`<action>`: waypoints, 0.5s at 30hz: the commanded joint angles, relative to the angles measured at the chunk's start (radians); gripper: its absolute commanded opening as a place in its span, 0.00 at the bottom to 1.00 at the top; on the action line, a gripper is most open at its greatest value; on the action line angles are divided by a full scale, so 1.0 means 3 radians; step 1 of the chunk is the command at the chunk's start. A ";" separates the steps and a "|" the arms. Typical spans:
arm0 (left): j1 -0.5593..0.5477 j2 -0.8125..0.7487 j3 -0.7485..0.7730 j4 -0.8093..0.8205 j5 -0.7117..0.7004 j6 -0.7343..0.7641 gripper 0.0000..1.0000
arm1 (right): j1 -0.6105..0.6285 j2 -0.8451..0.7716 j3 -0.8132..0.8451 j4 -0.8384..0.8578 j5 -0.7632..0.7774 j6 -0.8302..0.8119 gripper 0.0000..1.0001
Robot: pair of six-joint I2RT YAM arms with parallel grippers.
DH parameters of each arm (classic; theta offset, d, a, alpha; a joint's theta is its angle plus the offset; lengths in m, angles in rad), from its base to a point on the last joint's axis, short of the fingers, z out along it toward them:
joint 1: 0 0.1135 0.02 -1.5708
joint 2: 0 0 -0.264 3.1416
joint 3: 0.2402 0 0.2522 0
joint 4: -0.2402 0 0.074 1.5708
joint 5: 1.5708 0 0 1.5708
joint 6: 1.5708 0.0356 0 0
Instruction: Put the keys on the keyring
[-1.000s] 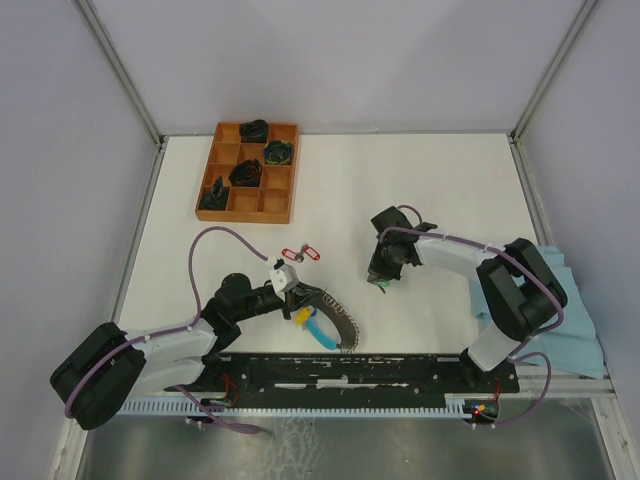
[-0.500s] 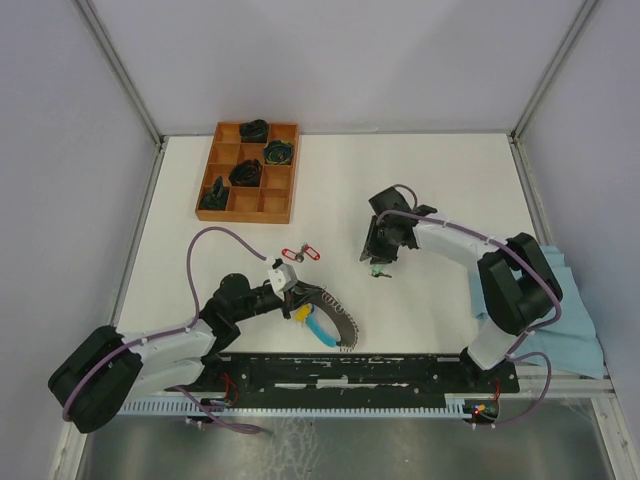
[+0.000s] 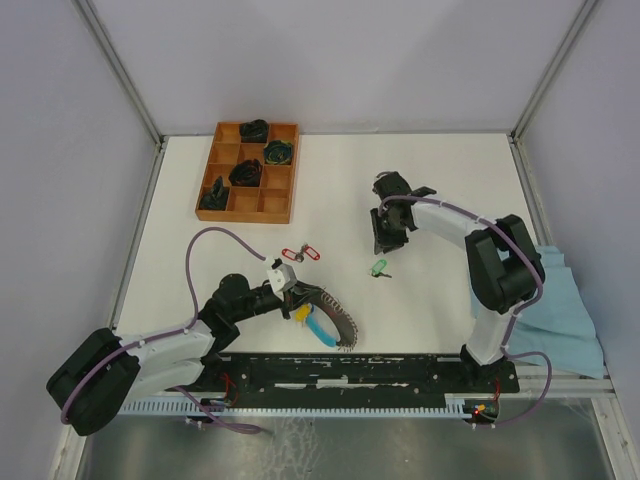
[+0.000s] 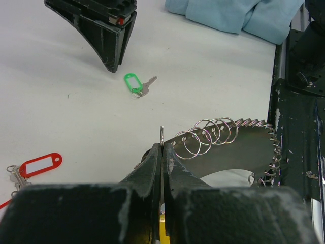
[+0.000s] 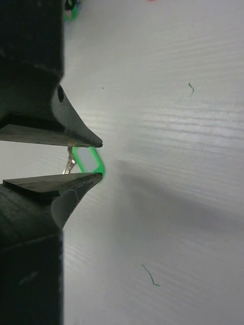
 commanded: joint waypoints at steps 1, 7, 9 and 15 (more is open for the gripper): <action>-0.0002 -0.0046 0.0074 0.0184 -0.0019 0.0126 0.03 | -0.0033 0.0118 0.0044 -0.0001 0.0037 -0.0357 0.34; 0.0001 -0.0048 0.0071 0.0194 -0.0009 0.0130 0.03 | -0.0033 0.0058 -0.0216 -0.0138 0.0001 -0.0297 0.34; 0.0001 -0.0045 0.0072 0.0202 -0.0002 0.0129 0.03 | -0.0028 -0.0019 -0.0388 -0.0136 -0.0073 -0.0247 0.34; 0.0001 -0.0030 0.0076 0.0207 0.0012 0.0129 0.03 | 0.0013 -0.0282 -0.0744 -0.0138 -0.0283 -0.0023 0.33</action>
